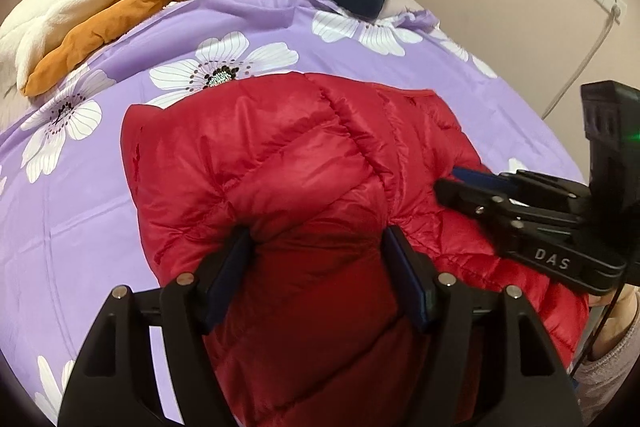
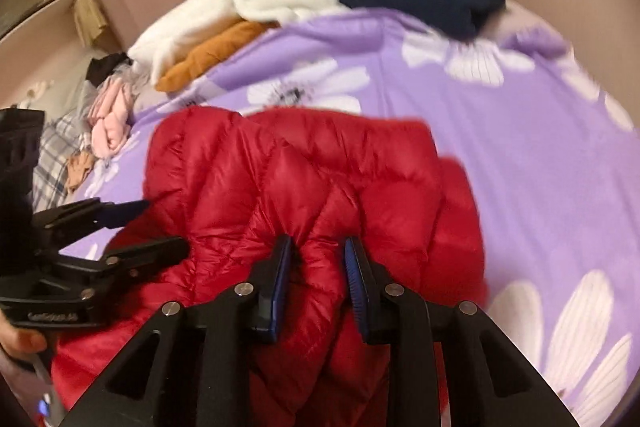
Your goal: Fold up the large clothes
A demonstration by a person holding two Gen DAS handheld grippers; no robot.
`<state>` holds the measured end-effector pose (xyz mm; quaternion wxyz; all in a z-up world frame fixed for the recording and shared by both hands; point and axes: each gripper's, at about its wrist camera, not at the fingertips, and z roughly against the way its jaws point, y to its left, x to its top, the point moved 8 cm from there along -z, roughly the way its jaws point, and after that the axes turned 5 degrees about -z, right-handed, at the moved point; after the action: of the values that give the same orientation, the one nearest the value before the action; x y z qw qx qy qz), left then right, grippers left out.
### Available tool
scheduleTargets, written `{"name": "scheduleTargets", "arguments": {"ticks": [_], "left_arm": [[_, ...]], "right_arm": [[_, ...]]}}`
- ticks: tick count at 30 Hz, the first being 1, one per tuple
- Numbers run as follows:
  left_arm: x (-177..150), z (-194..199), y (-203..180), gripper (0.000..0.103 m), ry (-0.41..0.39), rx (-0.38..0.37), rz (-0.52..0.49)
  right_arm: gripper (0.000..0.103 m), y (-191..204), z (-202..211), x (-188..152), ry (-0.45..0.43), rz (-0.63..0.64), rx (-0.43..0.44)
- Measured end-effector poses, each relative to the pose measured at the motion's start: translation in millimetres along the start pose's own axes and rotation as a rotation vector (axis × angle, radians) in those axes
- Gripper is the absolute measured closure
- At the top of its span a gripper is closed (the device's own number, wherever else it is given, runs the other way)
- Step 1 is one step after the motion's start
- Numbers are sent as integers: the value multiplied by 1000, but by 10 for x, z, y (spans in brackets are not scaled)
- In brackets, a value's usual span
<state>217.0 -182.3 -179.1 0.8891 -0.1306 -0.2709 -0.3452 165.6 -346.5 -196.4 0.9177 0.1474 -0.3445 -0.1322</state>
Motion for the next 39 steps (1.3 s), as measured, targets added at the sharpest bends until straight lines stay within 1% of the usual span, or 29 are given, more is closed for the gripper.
{"name": "scheduleTargets", "arguments": {"ticks": [4, 6, 9, 11, 13, 15, 16, 17, 19, 20, 22, 25, 28, 32, 33, 35, 37, 38, 39], "left_arm": [[-32, -26, -57, 31, -4, 16, -22], [-42, -7, -66, 31, -6, 21, -23], [-55, 50, -40, 31, -7, 13, -4], [-72, 71, -18, 31, -7, 1, 12], [-89, 83, -20, 31, -8, -3, 23], [-100, 89, -26, 31, -10, -3, 26], [-107, 92, -35, 31, -11, -1, 27], [-111, 89, -44, 30, -11, -1, 26], [-118, 83, -68, 29, -13, -2, 19], [-119, 76, -84, 28, -13, -1, 12], [-130, 55, -121, 27, -11, 11, -11], [-144, 39, -138, 27, -21, 36, -36], [-157, 80, -102, 26, -32, 33, -19], [-205, 358, -59, 24, -59, 9, 37], [-226, 443, -35, 22, -68, 5, 51], [-290, 618, 51, 13, -89, 5, 87], [-377, 751, 171, 12, -104, -16, 142], [-420, 782, 226, 12, -104, -35, 175], [-488, 805, 315, 11, -100, -64, 229]], "right_arm": [[75, -39, 22, -66, 18, -15, -2], [74, -36, 130, -44, 21, -30, -15], [74, 101, 451, 13, -59, 12, 2], [74, 218, 653, -25, -94, 45, 36], [74, 336, 802, -134, -105, 72, 74], [74, 461, 893, -301, -104, 124, 88], [75, 511, 905, -392, -96, 151, 88], [74, 536, 884, -495, -80, 181, 66], [75, 492, 742, -693, -36, 234, -26], [75, 441, 636, -791, -11, 232, -40], [74, 351, 515, -873, 6, 173, -8], [75, 275, 418, -887, -8, 135, 16], [74, 274, 415, -867, -11, 123, 16], [74, 296, 579, -814, -14, 88, 48], [71, 290, 639, -795, -19, 73, 58], [63, 290, 731, -750, -39, 45, 73], [51, 293, 810, -700, -63, 13, 85], [48, 289, 842, -670, -74, 1, 90], [40, 285, 873, -647, -87, -14, 92]]}}
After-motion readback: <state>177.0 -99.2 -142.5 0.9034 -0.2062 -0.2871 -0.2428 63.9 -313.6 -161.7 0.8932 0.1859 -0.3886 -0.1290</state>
